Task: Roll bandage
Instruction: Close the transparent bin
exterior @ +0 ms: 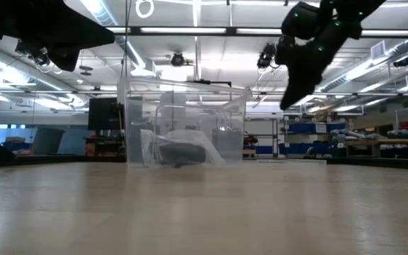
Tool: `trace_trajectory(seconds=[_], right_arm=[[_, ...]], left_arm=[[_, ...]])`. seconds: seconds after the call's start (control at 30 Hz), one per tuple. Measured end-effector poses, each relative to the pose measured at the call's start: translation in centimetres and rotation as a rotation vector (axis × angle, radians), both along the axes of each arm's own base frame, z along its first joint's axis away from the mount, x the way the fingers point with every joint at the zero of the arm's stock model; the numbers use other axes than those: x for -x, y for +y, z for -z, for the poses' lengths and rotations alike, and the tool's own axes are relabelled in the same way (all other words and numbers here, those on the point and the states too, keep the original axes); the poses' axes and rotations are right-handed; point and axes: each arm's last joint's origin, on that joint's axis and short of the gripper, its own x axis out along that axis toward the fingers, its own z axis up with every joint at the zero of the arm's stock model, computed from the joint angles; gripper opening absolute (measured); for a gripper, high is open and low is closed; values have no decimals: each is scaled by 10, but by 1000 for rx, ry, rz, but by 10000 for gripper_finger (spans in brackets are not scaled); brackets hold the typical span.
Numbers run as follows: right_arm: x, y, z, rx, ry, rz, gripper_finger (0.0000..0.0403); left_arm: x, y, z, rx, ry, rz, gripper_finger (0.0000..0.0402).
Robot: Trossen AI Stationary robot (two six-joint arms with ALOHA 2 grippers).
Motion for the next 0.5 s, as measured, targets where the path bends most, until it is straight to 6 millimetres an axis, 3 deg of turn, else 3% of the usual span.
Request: trace_trajectory(seconds=[0.27,0.5], right_arm=[[1,44,67,143,223,-106,163],[-15,48,96,212,274,-189,148]], left_arm=[[0,-1,1,-25,16,43,19],[0,-3,1,-18,24,115,19]])
